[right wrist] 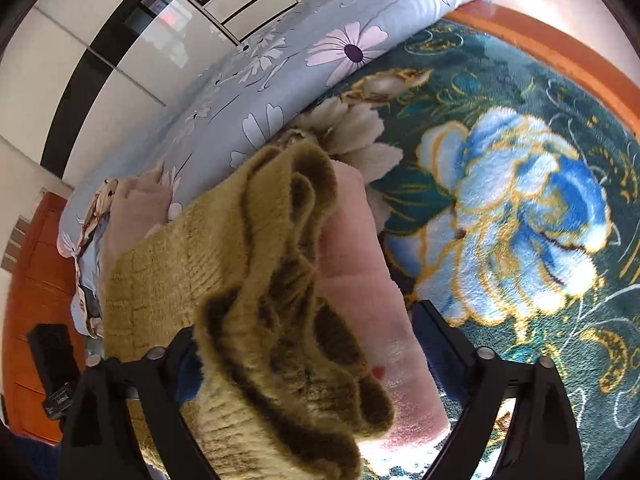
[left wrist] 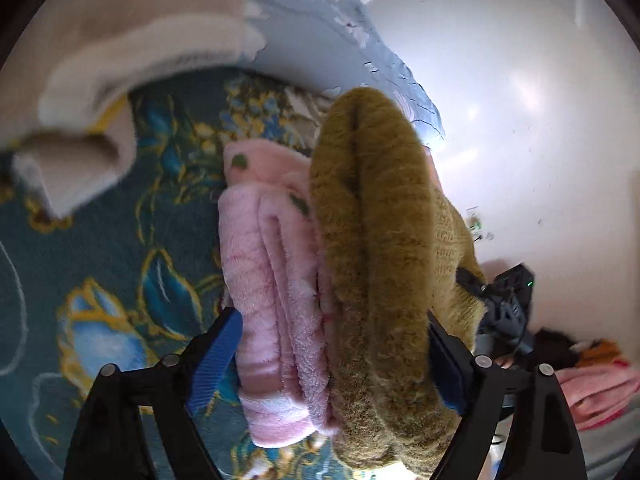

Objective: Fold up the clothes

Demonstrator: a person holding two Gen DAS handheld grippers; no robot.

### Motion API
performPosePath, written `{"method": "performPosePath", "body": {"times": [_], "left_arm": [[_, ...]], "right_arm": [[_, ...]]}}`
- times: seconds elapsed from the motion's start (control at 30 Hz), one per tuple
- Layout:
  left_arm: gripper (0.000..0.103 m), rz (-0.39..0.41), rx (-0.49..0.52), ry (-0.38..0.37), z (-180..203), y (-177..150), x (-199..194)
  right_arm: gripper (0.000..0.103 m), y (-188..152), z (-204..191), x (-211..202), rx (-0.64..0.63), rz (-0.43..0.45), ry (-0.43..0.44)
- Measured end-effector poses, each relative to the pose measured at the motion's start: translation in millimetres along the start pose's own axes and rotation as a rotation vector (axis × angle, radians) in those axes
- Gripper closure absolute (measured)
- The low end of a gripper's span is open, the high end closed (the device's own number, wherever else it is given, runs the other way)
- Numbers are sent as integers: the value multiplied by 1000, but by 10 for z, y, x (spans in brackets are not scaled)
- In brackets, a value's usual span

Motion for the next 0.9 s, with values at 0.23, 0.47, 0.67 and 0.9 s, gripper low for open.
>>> {"method": "performPosePath", "body": {"times": [0.23, 0.47, 0.67, 0.9], "left_arm": [[0, -26, -129, -73, -241, 24, 274], [2, -79, -138, -116, -176, 68, 552], [19, -205, 57, -115, 154, 194, 614], [25, -438, 384, -182, 897, 258, 828]], "right_arm": [[0, -92, 203, 302, 159, -54, 152], [0, -174, 218, 327, 244, 4, 180], [18, -351, 91, -6, 263, 79, 218], [24, -847, 65, -786, 363, 248, 162]]}}
Point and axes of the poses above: each gripper's, at about its wrist camera, not at the fingertips, and x roughly the way its jaws point, z to its right, y to its top, the point moved 5 cm from there along x, roughly the way its jaws point, and after that the axes turned 15 degrees about z, right-handed, at the moved point
